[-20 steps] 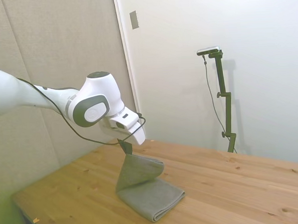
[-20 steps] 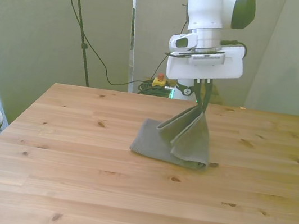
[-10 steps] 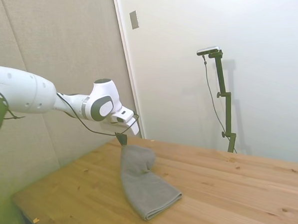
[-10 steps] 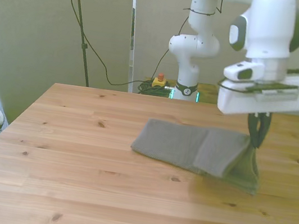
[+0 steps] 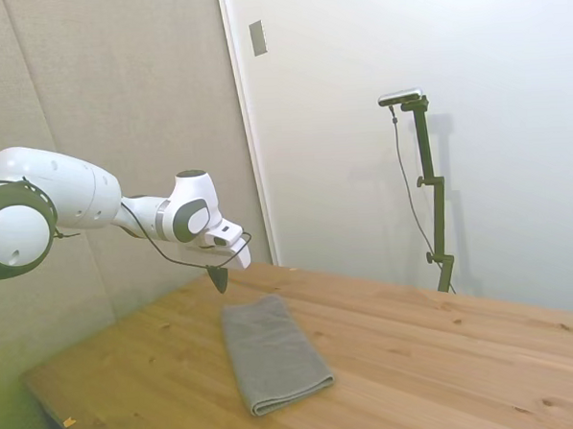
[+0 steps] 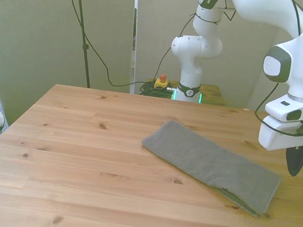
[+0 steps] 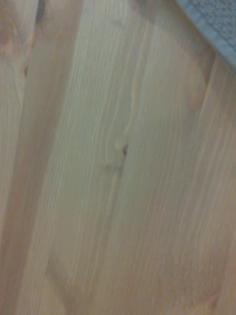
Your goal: Unfold the towel
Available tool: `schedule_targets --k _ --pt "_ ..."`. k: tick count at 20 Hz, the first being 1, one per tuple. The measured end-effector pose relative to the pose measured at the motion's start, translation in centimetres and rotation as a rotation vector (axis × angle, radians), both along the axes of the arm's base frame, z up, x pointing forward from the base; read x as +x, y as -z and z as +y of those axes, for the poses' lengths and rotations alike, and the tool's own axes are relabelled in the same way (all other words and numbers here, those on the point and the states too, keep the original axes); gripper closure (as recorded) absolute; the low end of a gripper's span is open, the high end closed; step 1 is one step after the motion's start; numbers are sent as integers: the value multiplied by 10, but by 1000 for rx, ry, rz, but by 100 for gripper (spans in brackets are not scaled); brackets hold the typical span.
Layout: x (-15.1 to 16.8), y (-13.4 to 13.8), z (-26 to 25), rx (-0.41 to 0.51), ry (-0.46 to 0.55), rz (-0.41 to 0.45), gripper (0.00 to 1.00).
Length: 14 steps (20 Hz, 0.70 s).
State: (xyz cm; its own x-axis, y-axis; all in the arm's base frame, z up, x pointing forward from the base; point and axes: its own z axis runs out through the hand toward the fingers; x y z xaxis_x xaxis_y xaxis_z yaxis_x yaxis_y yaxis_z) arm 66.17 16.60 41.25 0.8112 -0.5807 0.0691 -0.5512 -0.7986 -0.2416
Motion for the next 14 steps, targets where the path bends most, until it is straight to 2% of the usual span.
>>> schedule_targets --k 3,7,10,14 --pt "3 1 -16 -19 48 10 0" --pt "-9 -3 -33 -106 144 53 0" --pt "-43 -32 -39 -135 156 96 0" --pt "-108 -66 -52 -161 152 115 0"
